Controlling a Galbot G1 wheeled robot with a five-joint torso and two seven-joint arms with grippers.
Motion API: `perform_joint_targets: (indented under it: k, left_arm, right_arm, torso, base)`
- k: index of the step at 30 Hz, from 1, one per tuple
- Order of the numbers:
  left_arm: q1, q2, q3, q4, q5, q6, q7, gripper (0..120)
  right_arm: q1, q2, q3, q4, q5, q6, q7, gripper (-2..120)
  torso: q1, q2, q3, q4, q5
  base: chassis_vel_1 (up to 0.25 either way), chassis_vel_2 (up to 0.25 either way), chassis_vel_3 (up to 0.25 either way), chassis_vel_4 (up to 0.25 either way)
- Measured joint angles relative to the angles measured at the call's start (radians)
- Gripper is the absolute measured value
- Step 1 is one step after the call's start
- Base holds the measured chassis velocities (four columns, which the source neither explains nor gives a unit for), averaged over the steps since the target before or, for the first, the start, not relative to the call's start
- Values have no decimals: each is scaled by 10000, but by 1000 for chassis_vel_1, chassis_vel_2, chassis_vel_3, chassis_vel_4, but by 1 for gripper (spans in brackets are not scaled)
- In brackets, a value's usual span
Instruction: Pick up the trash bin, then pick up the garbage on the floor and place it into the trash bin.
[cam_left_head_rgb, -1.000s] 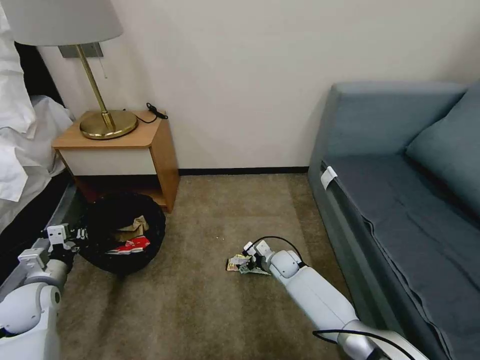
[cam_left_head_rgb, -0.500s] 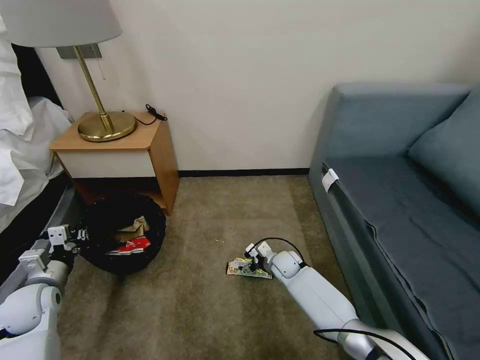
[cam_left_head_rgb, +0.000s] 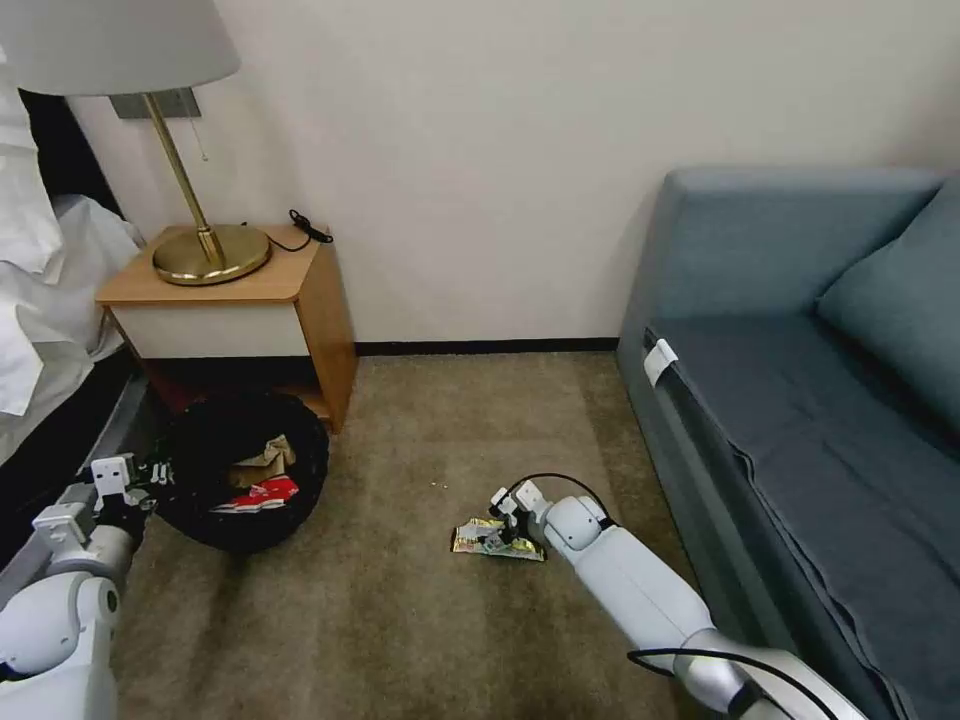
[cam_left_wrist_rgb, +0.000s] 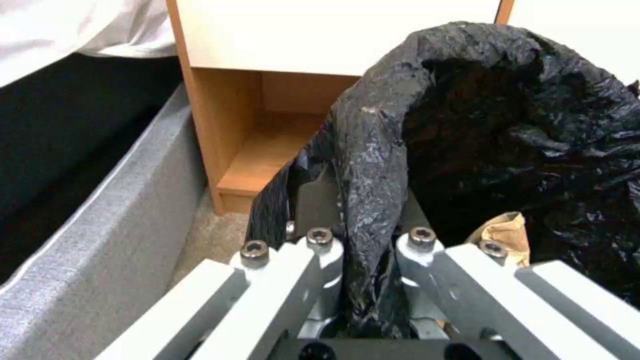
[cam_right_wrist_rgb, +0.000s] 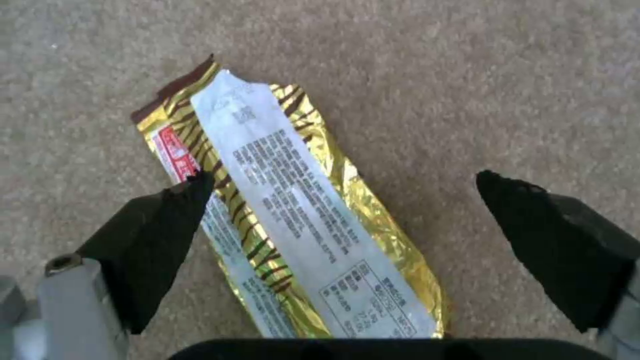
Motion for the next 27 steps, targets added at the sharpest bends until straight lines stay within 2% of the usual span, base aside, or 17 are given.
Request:
perform_joint_targets:
  k: [10, 25, 27]
  left_arm:
    - [131, -35, -1, 46, -36, -93, 52, 4]
    - [16, -76, 44, 81, -45, -119, 61, 4]
    - [-44, -39, 60, 124, -40, -117, 62, 4]
  right_arm:
    - [414, 368, 545, -1269, -852, 344, -827, 100]
    - [546, 620, 656, -1957, -1472, 761, -1032, 100]
    - [592, 674, 704, -2108, -1496, 842, -1065, 96]
  torso:
    - [0, 0, 0, 0, 0]
    - [0, 0, 0, 0, 0]
    - [0, 0, 0, -1, -1]
  base:
    - [0, 0, 0, 0]
    - [0, 0, 0, 0]
    - [0, 0, 0, 0]
